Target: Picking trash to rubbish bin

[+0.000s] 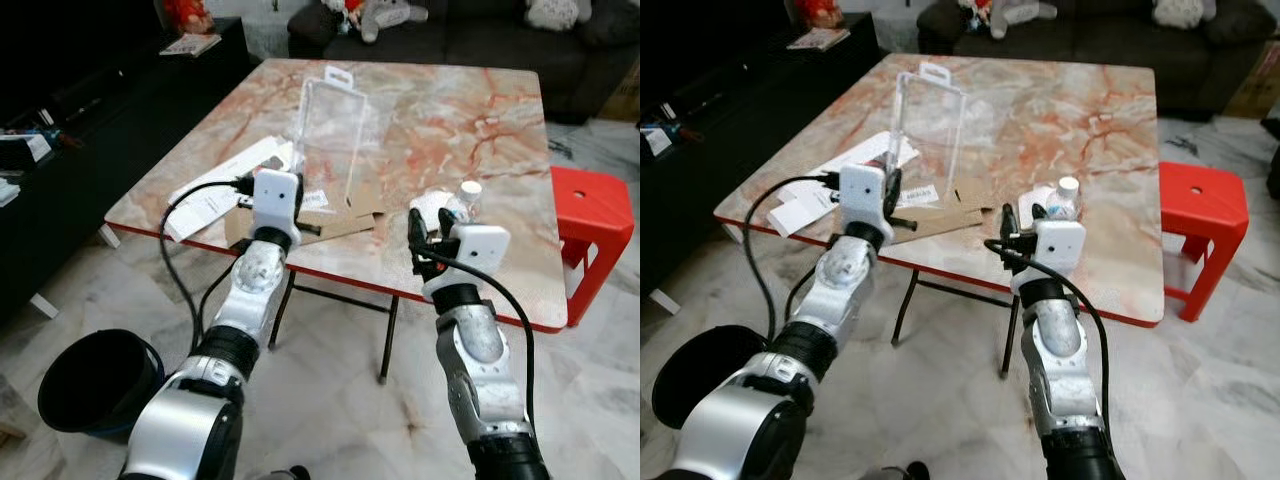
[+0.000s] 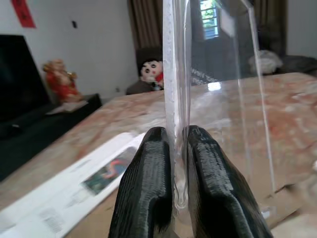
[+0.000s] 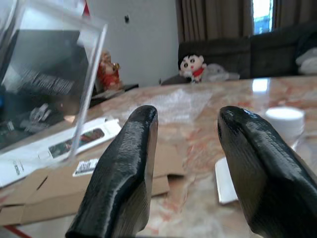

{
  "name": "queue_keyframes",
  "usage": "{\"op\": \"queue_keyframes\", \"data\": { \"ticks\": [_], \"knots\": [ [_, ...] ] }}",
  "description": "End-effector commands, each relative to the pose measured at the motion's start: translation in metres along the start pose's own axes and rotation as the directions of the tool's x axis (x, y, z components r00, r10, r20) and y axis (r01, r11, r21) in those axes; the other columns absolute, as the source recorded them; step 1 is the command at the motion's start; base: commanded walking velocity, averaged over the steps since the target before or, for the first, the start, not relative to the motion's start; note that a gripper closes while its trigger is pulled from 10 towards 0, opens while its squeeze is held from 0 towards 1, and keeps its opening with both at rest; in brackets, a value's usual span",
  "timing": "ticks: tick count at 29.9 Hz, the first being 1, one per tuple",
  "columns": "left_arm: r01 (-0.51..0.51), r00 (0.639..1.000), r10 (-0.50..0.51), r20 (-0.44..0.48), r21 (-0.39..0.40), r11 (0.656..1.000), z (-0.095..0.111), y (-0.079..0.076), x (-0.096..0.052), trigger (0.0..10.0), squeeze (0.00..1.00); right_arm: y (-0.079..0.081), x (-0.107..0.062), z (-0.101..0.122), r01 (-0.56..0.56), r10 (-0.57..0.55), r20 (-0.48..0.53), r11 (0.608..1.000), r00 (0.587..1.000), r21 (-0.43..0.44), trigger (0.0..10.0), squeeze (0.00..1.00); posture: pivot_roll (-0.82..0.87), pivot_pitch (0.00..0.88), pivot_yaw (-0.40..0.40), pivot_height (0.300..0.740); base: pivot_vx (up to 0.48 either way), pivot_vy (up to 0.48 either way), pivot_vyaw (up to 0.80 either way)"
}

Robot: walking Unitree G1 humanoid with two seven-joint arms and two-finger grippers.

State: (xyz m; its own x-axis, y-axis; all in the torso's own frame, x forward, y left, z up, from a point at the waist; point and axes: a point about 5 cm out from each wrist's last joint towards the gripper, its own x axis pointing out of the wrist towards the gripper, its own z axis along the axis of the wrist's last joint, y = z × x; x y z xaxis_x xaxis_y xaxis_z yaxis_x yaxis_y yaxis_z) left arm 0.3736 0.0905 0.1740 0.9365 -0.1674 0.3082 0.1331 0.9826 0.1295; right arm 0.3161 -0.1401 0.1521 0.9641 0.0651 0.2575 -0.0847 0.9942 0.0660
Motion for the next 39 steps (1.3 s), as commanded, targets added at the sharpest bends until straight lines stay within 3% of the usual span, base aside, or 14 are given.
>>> {"op": "queue_keyframes", "data": {
  "ticks": [1, 9, 30, 39],
  "knots": [
    [0.007, 0.999, -0.008, 0.038, 0.033, 0.999, 0.004, 0.002, -0.001, 10.0, 0.0, 0.0, 0.002, -0.001, 0.002, -0.002, -0.001, 1.0, 1.0, -0.008, 10.0, 0.0, 0.09, 0.0, 0.065, 0.74, 0.0, 0.0, 0.0],
    [-0.018, 0.999, 0.016, 0.033, 0.045, 0.999, 0.0, 0.002, -0.009, 10.0, 0.0, -0.005, 0.003, -0.002, 0.018, -0.018, 0.002, 1.0, 1.0, -0.02, 10.0, 0.0, 0.09, 0.0, 0.061, 0.74, 0.0, 0.0, 0.0],
    [-0.042, 0.999, 0.041, 0.029, 0.035, 0.999, 0.003, -0.003, -0.007, 10.0, 0.0, -0.012, 0.001, -0.005, 0.057, -0.056, 0.005, 0.998, 0.998, -0.026, 10.0, 0.0, 0.08, 0.0, 0.068, 0.74, 0.0, 0.0, 0.0],
    [-0.053, 0.999, 0.052, 0.017, 0.046, 0.998, 0.003, 0.002, -0.006, 10.0, 0.0, -0.012, 0.001, -0.007, 0.069, -0.069, -0.001, 0.997, 0.998, -0.022, 10.0, 0.0, 0.09, 0.0, 0.071, 0.74, 0.0, 0.0, 0.58]
  ]
}}
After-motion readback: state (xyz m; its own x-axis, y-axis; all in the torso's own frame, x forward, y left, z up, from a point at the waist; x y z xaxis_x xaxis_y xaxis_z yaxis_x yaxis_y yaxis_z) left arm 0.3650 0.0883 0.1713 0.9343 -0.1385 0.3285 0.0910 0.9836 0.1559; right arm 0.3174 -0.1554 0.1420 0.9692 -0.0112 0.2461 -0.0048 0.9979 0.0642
